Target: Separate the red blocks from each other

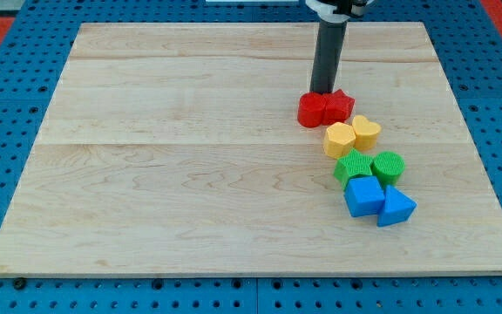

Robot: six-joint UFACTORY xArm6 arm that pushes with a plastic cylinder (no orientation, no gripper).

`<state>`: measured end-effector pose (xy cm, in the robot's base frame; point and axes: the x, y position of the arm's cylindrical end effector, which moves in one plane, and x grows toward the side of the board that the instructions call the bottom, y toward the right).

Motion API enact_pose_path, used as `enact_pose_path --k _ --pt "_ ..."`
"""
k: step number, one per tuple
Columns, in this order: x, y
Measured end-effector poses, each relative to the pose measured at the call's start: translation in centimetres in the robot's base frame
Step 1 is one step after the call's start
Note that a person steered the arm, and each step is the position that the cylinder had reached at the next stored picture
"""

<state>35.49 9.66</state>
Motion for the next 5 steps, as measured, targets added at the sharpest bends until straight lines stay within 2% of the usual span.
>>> enact_pose_path --k 2,4,5 --pt "0.4 0.2" --pt "-1.4 12.3" --pt "2.2 11.7"
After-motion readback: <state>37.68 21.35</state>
